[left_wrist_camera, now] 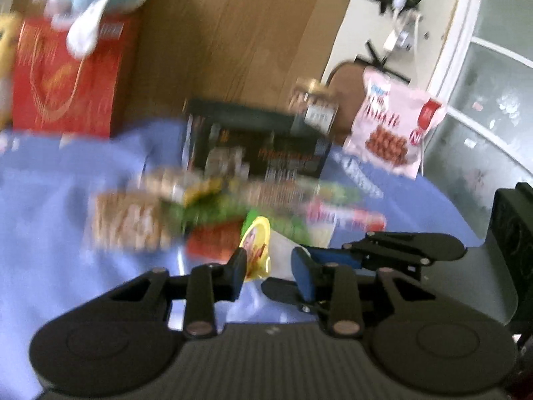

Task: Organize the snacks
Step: 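Carry the jelly cup in the right tool over the black tin box, then open the right tool to drop the jelly cup into the tin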

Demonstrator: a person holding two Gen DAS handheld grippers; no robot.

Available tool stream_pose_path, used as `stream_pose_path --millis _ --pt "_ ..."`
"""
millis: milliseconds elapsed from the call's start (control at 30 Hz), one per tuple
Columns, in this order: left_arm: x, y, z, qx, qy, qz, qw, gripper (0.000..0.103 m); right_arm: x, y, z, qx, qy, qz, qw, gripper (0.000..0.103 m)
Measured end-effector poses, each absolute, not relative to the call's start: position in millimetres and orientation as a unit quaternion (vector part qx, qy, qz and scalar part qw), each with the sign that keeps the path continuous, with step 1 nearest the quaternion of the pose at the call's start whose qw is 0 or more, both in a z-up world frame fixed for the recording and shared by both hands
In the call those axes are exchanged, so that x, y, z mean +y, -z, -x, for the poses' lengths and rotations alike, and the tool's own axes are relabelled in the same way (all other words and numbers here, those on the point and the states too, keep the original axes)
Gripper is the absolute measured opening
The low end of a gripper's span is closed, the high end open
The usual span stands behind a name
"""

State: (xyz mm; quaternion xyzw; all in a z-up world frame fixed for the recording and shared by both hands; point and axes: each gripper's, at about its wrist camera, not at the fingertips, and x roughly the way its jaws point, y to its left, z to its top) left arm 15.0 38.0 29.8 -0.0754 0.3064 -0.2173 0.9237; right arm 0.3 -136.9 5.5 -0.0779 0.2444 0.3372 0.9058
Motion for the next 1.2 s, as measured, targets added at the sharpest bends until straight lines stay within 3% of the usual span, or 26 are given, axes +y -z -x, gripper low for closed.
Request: stream_pose_path --millis 333,633,700,1000,1200 --pt "10.8 -87.1 -113.8 0.225 0.21 0.075 0.949 0.031 -144.3 -55.8 -107.3 0.188 -0.284 0.095 0.935 0.039" --pt "-9.7 -64.1 -180.0 0.253 0.195 0.094 0.943 0.032 -153.2 -37.8 -170.1 0.245 -0.26 0.087 0.93 0.04" --pt "-14.2 -57.8 -183.4 0.264 0.182 0.087 0.943 0.039 -155.1 -33.8 -170.7 0.251 -0.255 0.075 0.931 0.044" --pt "35.6 -83.6 -110.8 0.191 0.178 0.134 0.956 0.048 -169.0 -50.5 -124.8 0.216 -0.281 0.023 0.935 0.047" --pt "117.6 -55.6 -46.9 0.193 0.074 0.153 0.966 0.051 -153.4 -36.5 -76.1 0.258 -0.37 -0.021 0.892 0.047"
